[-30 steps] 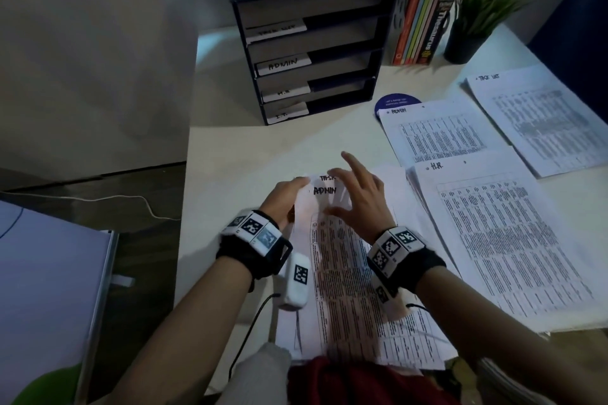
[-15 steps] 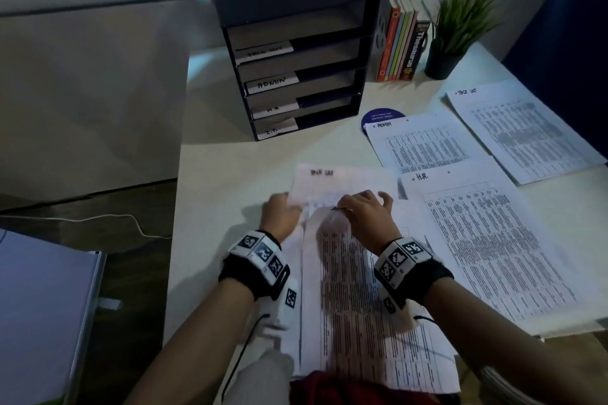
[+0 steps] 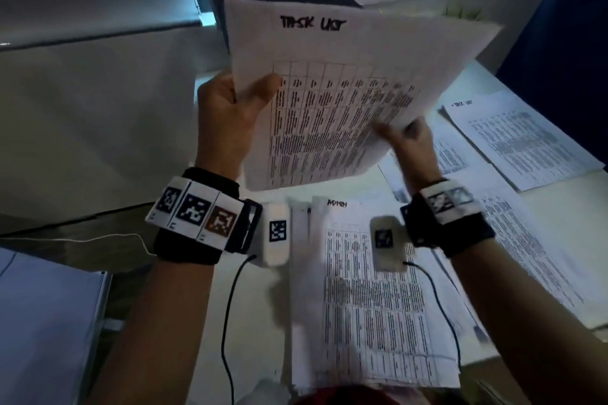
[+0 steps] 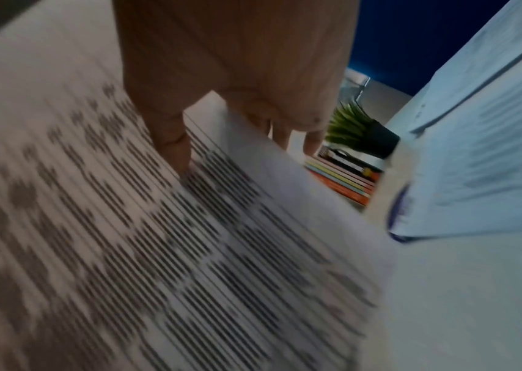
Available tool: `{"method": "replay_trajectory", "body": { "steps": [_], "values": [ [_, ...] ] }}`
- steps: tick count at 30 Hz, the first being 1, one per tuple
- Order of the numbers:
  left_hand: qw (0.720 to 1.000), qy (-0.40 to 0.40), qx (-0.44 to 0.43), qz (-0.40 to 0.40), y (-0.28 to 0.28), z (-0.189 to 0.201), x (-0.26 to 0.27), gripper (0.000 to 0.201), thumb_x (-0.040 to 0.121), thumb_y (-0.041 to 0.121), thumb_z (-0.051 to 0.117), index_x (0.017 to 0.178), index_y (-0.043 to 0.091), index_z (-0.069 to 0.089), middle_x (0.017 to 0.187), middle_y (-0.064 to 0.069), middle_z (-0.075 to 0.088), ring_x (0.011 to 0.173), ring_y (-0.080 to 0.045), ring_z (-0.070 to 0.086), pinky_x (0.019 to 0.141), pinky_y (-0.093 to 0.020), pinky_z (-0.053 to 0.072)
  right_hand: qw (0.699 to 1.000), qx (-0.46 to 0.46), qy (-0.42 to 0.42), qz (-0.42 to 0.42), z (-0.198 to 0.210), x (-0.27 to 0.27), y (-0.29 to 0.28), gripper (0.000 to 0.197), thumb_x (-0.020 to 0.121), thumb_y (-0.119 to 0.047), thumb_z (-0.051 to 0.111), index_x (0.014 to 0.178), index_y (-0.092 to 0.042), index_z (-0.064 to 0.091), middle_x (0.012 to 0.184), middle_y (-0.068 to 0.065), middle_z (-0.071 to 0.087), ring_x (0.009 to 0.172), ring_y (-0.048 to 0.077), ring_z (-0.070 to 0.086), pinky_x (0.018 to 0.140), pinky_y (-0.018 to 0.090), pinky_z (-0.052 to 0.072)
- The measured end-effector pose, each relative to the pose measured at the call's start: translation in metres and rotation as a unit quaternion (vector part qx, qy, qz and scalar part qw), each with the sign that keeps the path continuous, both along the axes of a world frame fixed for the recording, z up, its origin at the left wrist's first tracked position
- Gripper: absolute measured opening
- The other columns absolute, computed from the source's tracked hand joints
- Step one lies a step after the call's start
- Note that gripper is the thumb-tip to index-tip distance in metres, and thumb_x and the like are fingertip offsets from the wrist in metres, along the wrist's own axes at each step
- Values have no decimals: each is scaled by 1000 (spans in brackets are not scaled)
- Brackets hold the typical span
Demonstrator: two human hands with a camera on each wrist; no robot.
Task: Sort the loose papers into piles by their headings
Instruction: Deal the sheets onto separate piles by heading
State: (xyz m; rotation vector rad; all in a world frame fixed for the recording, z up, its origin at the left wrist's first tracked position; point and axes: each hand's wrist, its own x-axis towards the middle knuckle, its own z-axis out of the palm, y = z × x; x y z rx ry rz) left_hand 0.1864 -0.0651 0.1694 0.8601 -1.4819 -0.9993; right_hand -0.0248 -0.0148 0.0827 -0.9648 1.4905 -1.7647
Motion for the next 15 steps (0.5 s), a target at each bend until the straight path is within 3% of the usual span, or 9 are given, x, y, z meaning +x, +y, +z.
{"method": "replay_trajectory", "body": {
  "steps": [2,3,5,7,9,11,13,15],
  "values": [
    [997,72,7,-13,2,-6,-4,10,80,14,66,83,24,65,74,14,72,75,-5,67,71,-24,53,998,-54,-31,9,28,-11,10,36,65,-12,67,100,-4,62,94,0,71,90,16,66,79,25,51],
    [994,103,20,-24,3,-12,-7,9,79,17,68,85,22,64,76,13,72,78,-6,67,72,-25,53,997,-64,-31,12,35,-15,16,29,67,-8,64,96,-6,63,91,-1,72,89,17,67,78,27,52],
    [990,123,62,-26,5,-30,-11,27,67,32,79,83,18,64,78,8,72,80,-11,67,74,-27,55,997,-64,-29,5,31,-20,29,29,68,-6,63,97,-8,63,91,-1,72,90,20,66,78,29,53],
    [988,102,106,-37,10,-55,-16,34,60,32,83,74,9,60,70,9,69,70,-7,65,68,-23,54,999,-31,-23,-8,9,-18,41,27,66,-9,62,93,-14,62,83,-7,71,83,15,65,72,26,53],
    [985,64,158,-38,19,-80,-22,26,65,19,80,75,4,62,66,12,68,66,-2,63,65,-17,50,1000,24,-14,-12,-17,-12,49,21,68,-8,60,88,-15,61,75,-9,70,74,7,64,68,24,52],
    [978,36,204,-20,27,-98,-27,22,73,8,73,93,1,64,79,10,70,71,3,65,67,-13,50,998,66,-7,-16,-33,-11,54,18,71,-4,60,88,-7,60,77,-2,67,70,9,63,67,27,51],
    [975,14,224,-3,32,-105,-33,23,80,3,66,103,3,61,98,-3,67,73,5,64,68,-10,50,997,73,-5,-19,-30,-15,53,20,71,0,60,90,-4,60,81,7,64,74,17,61,66,26,51],
    [977,-17,213,20,33,-95,-40,20,86,7,60,106,5,59,107,-10,63,80,-2,64,75,-12,51,999,39,-27,-13,-14,-24,50,20,73,2,59,92,-5,60,84,7,66,75,14,63,63,20,51]
  ]
}}
